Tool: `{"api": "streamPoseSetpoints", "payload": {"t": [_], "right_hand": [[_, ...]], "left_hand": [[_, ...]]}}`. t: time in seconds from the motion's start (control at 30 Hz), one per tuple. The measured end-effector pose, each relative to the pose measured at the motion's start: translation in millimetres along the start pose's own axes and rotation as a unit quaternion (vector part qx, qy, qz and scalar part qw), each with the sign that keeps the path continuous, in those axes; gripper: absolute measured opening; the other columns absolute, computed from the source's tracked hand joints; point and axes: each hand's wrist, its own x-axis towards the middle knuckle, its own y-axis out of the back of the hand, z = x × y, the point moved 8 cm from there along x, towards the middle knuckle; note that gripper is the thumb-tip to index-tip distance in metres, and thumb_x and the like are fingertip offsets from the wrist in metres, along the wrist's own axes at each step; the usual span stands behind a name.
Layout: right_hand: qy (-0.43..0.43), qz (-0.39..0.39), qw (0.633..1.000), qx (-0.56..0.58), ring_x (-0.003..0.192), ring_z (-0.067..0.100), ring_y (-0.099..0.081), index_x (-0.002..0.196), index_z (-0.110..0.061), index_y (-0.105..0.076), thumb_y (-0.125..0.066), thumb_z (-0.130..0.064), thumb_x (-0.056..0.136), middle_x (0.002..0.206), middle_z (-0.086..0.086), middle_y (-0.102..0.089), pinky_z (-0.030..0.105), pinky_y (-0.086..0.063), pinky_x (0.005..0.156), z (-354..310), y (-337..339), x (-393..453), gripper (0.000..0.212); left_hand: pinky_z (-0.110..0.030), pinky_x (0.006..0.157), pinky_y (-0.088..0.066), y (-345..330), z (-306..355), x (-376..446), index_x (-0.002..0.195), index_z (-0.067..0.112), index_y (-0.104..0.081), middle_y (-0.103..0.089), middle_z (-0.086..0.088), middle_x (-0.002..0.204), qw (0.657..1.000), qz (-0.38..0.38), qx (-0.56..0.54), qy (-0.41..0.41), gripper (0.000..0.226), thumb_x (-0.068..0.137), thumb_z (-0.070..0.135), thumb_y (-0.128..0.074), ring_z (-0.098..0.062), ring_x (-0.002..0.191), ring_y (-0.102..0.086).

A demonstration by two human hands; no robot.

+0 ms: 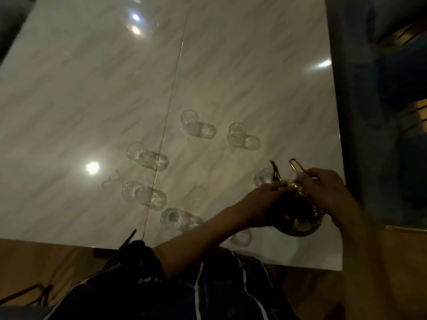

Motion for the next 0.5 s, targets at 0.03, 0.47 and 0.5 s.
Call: {"api": "streamPoseSetpoints", "payload": {"t": [0.03,0.47,0.5], "right_hand": [[0.004,0.002,1.000,-0.002,0.074,0.019,-0.063,0.081,-0.024,-0.067,-0.054,-0.033,0.095,0.080,0.003,-0.067,0.038,-0.052,0.070,-7,-2,2,0.021],[0.045,0.028,0.998,-0.043,0.075,0.016,-0.065,0.086,-0.017,-0.074,-0.053,-0.030,0.092,0.079,-0.001,-0.068,0.044,-0.059,0.073,-102,-16,61,0.025],[0.046,0.028,0.997,-0.047,0.075,0.017,-0.065,0.085,-0.017,-0.074,-0.053,-0.030,0.091,0.079,-0.001,-0.069,0.046,-0.059,0.074,-106,-17,66,0.025]], "left_hand": [[-0.046,0.098,-0.052,8,-4,0,0.149,0.001,-0.045,-0.046,-0.023,0.150,1.000,0.006,-0.008,0.000,0.078,0.084,0.024,-0.082,-0.039,0.131,-0.053],[-0.018,0.099,-0.033,104,-40,11,0.148,0.013,-0.050,-0.051,-0.011,0.150,0.991,0.123,-0.037,0.032,0.066,0.090,0.032,-0.076,-0.025,0.129,-0.052],[-0.018,0.099,-0.033,106,-43,13,0.148,0.013,-0.050,-0.052,-0.011,0.149,0.991,0.123,-0.040,0.036,0.065,0.091,0.033,-0.075,-0.024,0.128,-0.052]]}}
